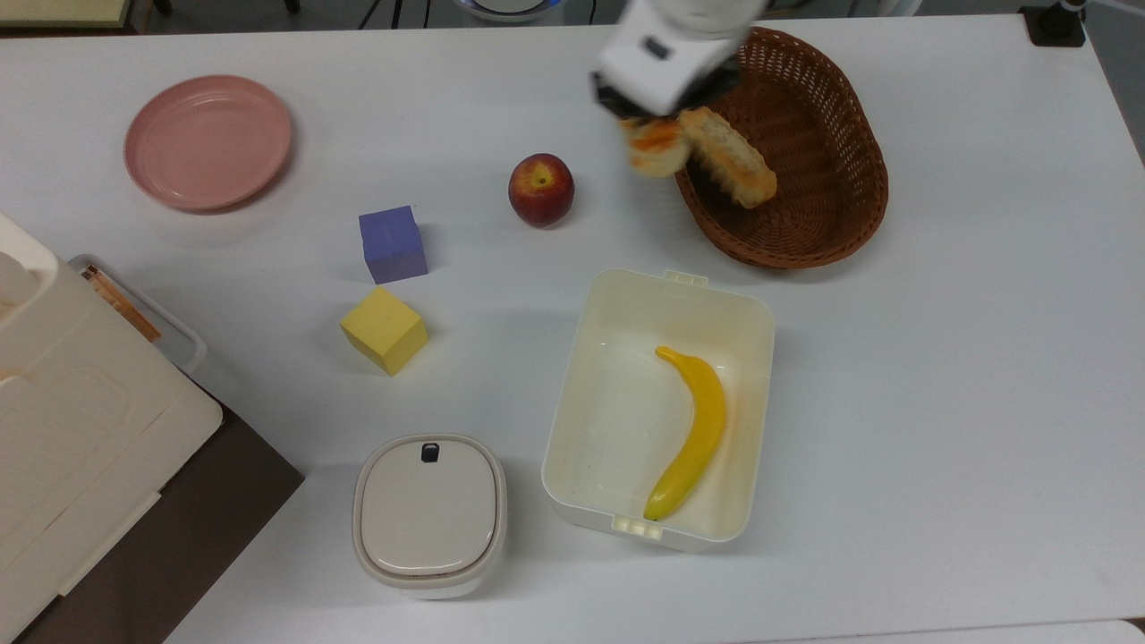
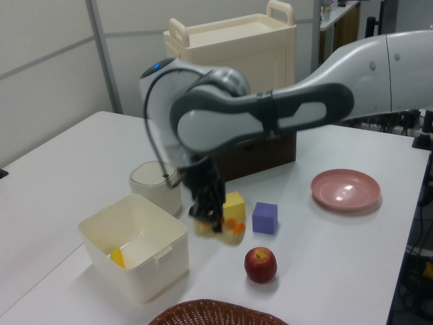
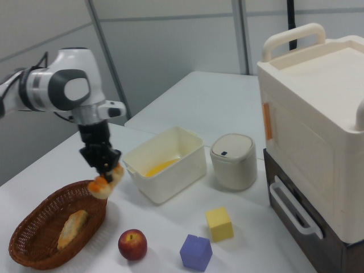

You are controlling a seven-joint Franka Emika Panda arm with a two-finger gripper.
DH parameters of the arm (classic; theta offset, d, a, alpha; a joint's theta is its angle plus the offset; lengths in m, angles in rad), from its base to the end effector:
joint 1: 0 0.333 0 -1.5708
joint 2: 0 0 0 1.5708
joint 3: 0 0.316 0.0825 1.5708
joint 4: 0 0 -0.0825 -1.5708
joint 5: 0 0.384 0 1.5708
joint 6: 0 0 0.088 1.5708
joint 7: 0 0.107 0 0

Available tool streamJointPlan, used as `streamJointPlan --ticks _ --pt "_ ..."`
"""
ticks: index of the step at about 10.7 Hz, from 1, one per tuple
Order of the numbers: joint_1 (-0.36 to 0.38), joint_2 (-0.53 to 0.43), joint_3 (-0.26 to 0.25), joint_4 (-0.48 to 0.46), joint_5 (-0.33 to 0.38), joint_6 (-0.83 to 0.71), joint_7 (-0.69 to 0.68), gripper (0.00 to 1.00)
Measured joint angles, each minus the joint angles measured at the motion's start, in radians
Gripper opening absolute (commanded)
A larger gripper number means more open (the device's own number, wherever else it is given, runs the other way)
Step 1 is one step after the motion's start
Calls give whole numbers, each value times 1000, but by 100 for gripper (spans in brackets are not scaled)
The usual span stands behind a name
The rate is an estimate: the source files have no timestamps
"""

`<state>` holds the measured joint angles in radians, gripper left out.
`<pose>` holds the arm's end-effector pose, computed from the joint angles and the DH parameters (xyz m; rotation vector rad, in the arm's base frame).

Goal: Put the bread on the table
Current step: 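Carry the glazed roll out of the basket and set it beside the purple cube, then open the gripper and raise it away from the roll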

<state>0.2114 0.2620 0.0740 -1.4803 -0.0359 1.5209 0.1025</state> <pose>0.5938 0.1649 0.5093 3.0523 0.2827 -0.3283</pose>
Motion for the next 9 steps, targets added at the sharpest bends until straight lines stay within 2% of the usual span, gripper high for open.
streamJointPlan --ticks 1,2,3,4,6,9 --pt "-46 -5 0 0 -19 -4 -39 3" --pt "-88 -7 -1 0 -29 -4 -77 12" --pt "-126 -7 -1 0 -32 -4 -115 64" --pt "-162 -7 -1 0 -33 -4 -149 100" --pt "-211 -7 -1 -1 -67 -4 -202 100" --pt "-236 -8 -2 -1 -104 -4 -207 100"
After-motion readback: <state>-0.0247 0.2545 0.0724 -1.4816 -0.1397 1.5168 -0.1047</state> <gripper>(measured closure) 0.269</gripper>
